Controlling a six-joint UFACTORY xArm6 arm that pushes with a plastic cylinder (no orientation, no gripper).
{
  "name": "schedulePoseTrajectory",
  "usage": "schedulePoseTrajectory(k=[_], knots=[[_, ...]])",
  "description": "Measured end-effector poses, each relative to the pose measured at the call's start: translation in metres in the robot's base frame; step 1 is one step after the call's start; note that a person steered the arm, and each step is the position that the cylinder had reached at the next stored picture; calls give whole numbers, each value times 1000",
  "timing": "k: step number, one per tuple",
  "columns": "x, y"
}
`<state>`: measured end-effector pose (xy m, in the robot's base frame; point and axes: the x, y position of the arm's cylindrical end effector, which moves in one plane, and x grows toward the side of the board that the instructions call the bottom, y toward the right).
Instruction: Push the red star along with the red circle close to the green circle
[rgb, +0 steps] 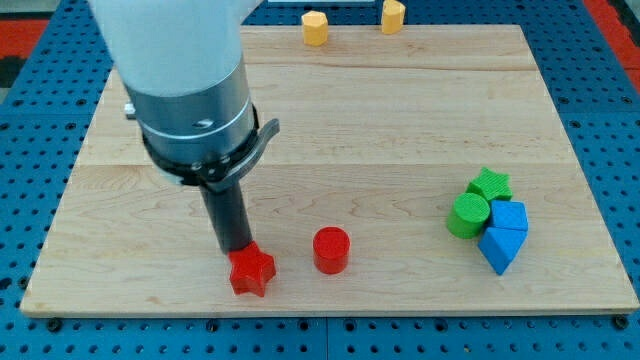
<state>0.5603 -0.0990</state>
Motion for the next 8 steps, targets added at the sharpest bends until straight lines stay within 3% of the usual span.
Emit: schedulePoseTrajectory(k=[1,2,4,8], knots=[[39,-17],[40,-12],[13,82],[9,153]])
